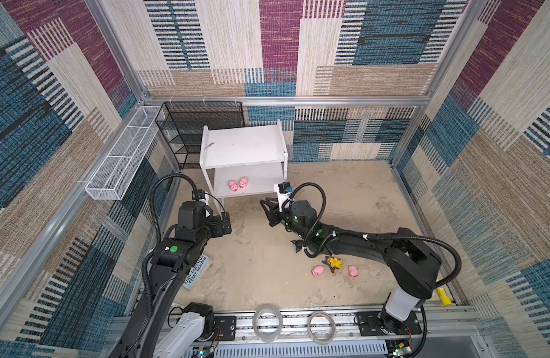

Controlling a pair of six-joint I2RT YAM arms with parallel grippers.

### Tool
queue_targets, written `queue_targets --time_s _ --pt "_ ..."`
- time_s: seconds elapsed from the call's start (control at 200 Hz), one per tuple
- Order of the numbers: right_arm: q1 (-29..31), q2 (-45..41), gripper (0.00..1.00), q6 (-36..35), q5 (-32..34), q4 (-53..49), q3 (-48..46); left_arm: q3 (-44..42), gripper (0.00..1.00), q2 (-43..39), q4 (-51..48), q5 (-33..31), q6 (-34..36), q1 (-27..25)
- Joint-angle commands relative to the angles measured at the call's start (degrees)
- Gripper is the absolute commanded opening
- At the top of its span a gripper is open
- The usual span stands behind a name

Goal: Place and organize the plastic toys onto the shelf
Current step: 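Raise the right gripper off the shelf while the left gripper reaches toward the floor toys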

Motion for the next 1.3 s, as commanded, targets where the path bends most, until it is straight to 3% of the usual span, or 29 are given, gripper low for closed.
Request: queue_targets --time_s 0.0,0.095,0.2,0.31,0.416,0.466,0.586,0.751,0.896,1.087,1.297 --pt "0.1 -5.2 0.29 -0.8 -1.6 2.3 -5.6 0.3 0.97 1.9 4.7 -2.9 -4.2 0.3" --pt "0.2 -10.7 0.30 -1.7 -2.7 2.7 -11.5 -0.1 0.97 4.3 7.6 -1.8 -6.1 0.2" --pt "0.2 -16.6 0.30 -3.1 -3.5 1.0 -16.7 -0.9 0.89 5.2 10.7 0.0 -7.0 0.2" --pt "0.2 -23.4 0.33 -3.1 -1.7 -5.5 -20.3 -2.4 0.82 5.2 13.7 5.8 -5.7 0.1" --pt "0.0 -30.9 0.50 1.7 5.6 -18.7 -21.2 -3.6 0.82 6.0 14.1 11.2 -7.1 -0.9" --pt "0.1 -34.3 0.62 5.4 8.9 -27.0 -20.9 -4.6 0.82 6.3 14.6 12.5 -7.6 -2.4" --pt "0.0 -41.9 0.83 17.0 13.9 -45.7 -20.6 -6.8 0.83 7.1 16.4 13.0 -7.2 -9.1" --pt "0.1 -46.7 0.96 27.8 9.7 -63.3 -19.6 -9.2 0.83 9.3 19.5 13.6 -8.9 -17.6" --pt "0.1 -48.4 0.97 33.3 8.8 -71.6 -19.0 -12.1 0.84 13.1 25.2 17.4 -7.1 -26.5" --pt "0.0 -48.3 1.00 34.8 9.9 -75.6 -17.7 -13.9 0.85 19.2 30.9 24.0 -0.5 -38.1" --pt "0.0 -50.6 1.00 37.7 7.9 -79.2 -19.2 -11.4 0.85 27.2 31.8 25.9 7.8 -46.8"
